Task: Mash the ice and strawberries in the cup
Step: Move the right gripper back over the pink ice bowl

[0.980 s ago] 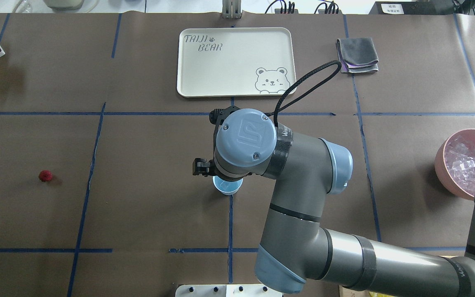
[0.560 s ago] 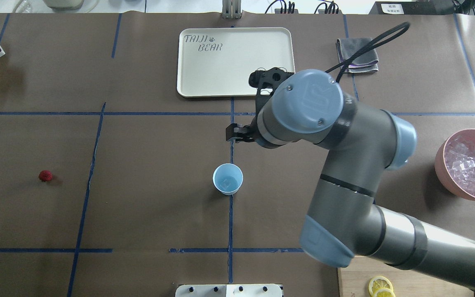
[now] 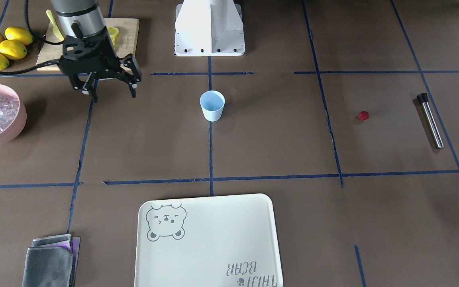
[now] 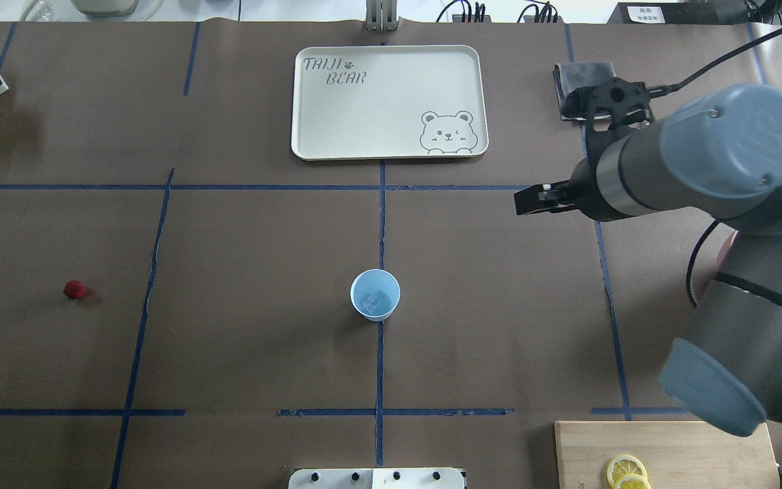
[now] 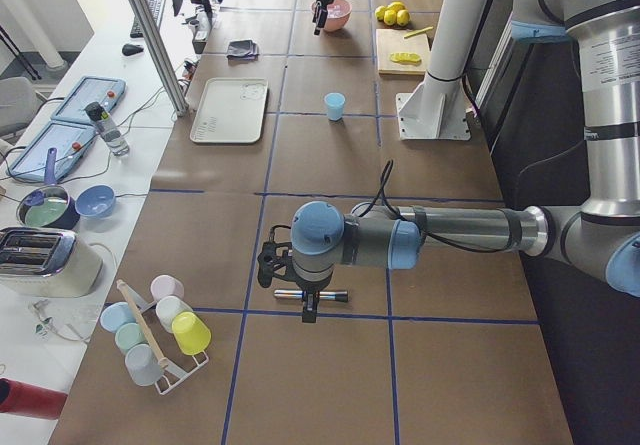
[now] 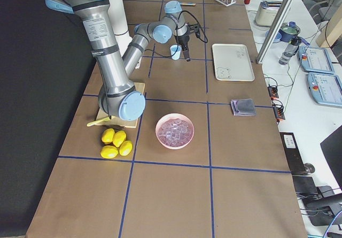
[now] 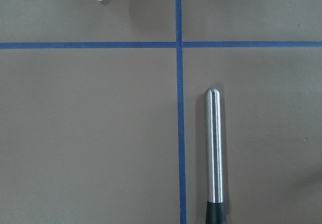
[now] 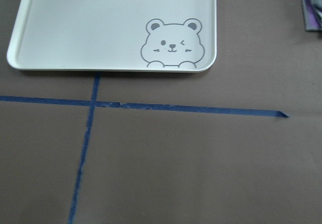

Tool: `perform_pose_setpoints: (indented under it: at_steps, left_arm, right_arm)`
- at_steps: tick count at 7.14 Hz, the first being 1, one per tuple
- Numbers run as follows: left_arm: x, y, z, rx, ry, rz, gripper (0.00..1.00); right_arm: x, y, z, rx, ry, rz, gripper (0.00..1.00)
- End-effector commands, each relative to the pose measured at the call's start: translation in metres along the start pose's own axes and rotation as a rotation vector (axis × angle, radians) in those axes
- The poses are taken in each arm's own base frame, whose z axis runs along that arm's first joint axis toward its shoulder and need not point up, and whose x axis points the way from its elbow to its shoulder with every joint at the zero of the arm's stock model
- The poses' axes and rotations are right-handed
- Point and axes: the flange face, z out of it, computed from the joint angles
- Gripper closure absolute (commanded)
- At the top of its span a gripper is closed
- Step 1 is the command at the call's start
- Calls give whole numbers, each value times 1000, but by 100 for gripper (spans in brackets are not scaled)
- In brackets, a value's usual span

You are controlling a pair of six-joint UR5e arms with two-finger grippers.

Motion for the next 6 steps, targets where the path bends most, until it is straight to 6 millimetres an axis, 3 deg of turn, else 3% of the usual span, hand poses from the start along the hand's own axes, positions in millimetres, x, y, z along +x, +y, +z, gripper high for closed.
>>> perform_pose_setpoints:
  at_steps: [1, 2, 3, 6]
  left_arm:
    - [0, 0, -1, 3, 0, 2, 0]
    - [2, 1, -3, 7, 0, 4, 0]
    - [4, 0, -7, 15, -1, 9, 0]
    - [11, 5, -13, 27, -1, 20, 0]
  right_arm:
    - [107, -10, -26, -109, -12, 64, 1]
    - [156, -3, -28, -152, -8, 68, 1]
    - [190, 10, -23, -209, -13, 48, 1]
    - [251, 38, -4, -257, 35, 45, 0]
